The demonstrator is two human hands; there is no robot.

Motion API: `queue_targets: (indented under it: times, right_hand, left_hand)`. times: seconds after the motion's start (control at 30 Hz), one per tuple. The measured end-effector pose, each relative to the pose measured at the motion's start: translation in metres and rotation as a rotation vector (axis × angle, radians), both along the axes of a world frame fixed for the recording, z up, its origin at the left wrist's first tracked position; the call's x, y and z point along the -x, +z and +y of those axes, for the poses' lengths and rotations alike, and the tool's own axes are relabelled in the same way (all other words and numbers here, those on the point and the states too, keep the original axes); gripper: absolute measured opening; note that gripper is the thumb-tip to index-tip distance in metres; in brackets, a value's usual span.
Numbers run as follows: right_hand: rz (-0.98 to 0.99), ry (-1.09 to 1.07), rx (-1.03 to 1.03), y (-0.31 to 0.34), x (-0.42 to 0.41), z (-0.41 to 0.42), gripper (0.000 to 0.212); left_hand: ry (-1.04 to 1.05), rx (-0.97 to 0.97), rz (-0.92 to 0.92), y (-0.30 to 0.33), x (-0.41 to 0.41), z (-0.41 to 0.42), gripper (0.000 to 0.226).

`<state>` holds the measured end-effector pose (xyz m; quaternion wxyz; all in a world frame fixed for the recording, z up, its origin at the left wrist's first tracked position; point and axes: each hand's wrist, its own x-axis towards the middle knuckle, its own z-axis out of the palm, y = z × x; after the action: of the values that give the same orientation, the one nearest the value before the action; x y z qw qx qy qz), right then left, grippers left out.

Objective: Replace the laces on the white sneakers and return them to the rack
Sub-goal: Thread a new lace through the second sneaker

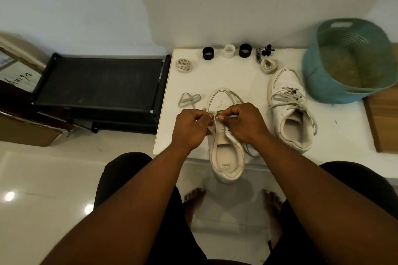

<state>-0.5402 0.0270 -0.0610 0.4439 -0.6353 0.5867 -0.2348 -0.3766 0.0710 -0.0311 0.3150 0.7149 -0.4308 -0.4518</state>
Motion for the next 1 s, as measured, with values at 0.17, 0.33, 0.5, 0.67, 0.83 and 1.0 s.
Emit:
queue_targets:
  times: [0.17, 0.33, 0.5, 0.67, 0.83, 1.0]
  right_hand:
    - [0.091, 0.048, 0.029, 0.002, -0.004, 0.003, 0.005]
    - [0.154, 0.026, 0.049, 0.001, -0.005, 0.005, 0.008]
    - [0.166, 0.122, 0.044, 0.004, -0.004, 0.004, 0.013]
    - [0.167, 0.202, 0.126, 0.020, 0.011, 0.008, 0.028]
    - [0.216, 0.080, 0.204, 0.021, 0.018, 0.025, 0.072]
    - [0.243, -0.109, 0.158, 0.018, 0.006, 0.047, 0.093]
  left_hand:
    - [0.087, -0.047, 0.164, -0.001, -0.002, 0.001, 0.019]
    - [0.110, -0.047, 0.246, -0.008, -0.002, 0.003, 0.016]
    - [0.026, 0.050, 0.153, -0.017, -0.005, 0.002, 0.010]
    - [0.103, 0.168, 0.065, -0.014, -0.001, -0.005, 0.017]
    - [0.333, 0.196, 0.586, 0.015, -0.012, -0.010, 0.022]
    - [0.129, 0.347, 0.118, 0.026, -0.027, -0.006, 0.014]
